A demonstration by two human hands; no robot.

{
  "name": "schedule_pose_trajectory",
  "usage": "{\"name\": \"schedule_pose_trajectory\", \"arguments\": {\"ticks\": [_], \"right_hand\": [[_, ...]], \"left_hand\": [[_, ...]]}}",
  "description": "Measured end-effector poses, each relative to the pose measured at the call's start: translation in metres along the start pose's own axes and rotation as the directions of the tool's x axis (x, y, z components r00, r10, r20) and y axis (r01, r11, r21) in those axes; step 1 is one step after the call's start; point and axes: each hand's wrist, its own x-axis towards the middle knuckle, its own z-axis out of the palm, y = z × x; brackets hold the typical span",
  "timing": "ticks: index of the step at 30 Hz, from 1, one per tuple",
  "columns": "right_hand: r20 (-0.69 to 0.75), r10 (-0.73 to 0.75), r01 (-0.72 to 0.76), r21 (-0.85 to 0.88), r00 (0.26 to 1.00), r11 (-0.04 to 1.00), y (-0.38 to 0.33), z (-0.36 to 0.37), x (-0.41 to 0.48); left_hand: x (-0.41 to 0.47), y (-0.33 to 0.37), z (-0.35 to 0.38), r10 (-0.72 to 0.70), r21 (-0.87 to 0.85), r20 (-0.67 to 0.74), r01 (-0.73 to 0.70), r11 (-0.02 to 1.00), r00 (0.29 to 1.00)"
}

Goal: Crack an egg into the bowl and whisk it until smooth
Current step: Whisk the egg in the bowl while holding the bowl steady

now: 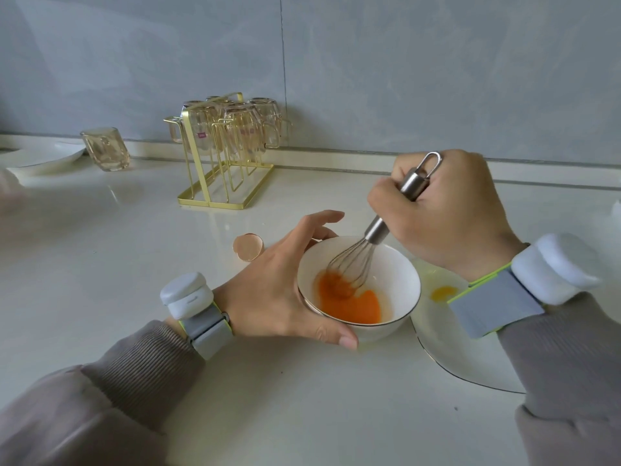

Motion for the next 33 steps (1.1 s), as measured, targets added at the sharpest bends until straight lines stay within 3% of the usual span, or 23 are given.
{"name": "schedule_pose_trajectory", "arguments": {"ticks": [6, 12, 19, 25, 33], "right_hand": [[0.062, -0.001, -0.006, 0.116, 0.998, 0.993, -0.002, -0.002, 0.001], [-0.027, -0.002, 0.001, -0.040, 1.000, 0.999, 0.003, -0.005, 0.002], [0.073, -0.020, 0.011, 0.129, 0.997, 0.992, -0.002, -0.002, -0.001], [-0.014, -0.039, 0.039, -0.014, 0.999, 0.999, 0.001, -0.003, 0.001], [0.093, -0.038, 0.021, 0.170, 0.995, 0.985, -0.003, 0.001, -0.002]], "left_hand": [[0.000, -0.001, 0.000, 0.002, -0.009, -0.003, -0.002, 1.000, 1.000], [0.001, -0.001, 0.001, 0.011, -0.019, -0.004, -0.011, 1.000, 1.000], [0.000, -0.001, 0.001, 0.007, -0.015, -0.008, -0.007, 1.000, 1.000], [0.001, -0.002, 0.001, 0.006, -0.020, -0.009, -0.007, 1.000, 1.000], [0.000, -0.001, 0.000, -0.006, 0.001, -0.010, 0.006, 1.000, 1.000]]}}
